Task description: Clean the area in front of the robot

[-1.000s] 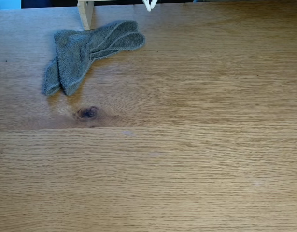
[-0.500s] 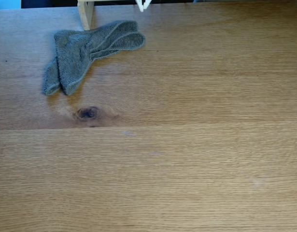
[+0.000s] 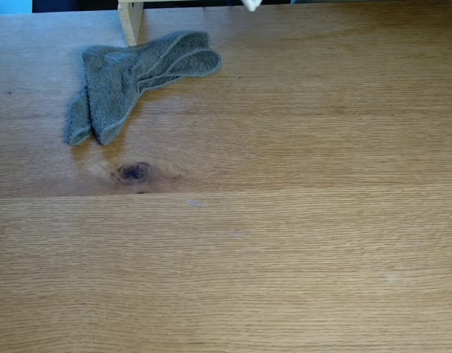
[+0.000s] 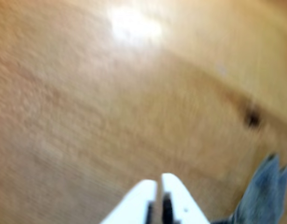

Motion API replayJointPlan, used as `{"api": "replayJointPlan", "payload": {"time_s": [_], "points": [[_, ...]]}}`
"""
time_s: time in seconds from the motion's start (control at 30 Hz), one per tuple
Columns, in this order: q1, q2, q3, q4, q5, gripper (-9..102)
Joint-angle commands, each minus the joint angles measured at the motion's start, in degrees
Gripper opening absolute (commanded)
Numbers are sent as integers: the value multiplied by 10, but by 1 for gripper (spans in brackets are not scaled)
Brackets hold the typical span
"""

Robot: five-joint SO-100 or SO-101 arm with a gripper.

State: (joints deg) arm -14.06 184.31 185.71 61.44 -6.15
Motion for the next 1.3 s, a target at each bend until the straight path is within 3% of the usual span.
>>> {"api": "replayJointPlan", "payload": {"time_s": [0.0, 0.17, 0.4, 0.53, 0.77, 1.03, 1.27], "points": [[-5, -155, -39, -101, -23, 8], [39, -397, -247, -121, 36, 12], [215, -611, -492, -126, 89, 29], [316, -674, -573, -149, 88, 30], [468, -733, -605, -151, 74, 37], [606, -838, -605, -117, -12, 48], [672, -1020, -605, -261, -104, 47]]}}
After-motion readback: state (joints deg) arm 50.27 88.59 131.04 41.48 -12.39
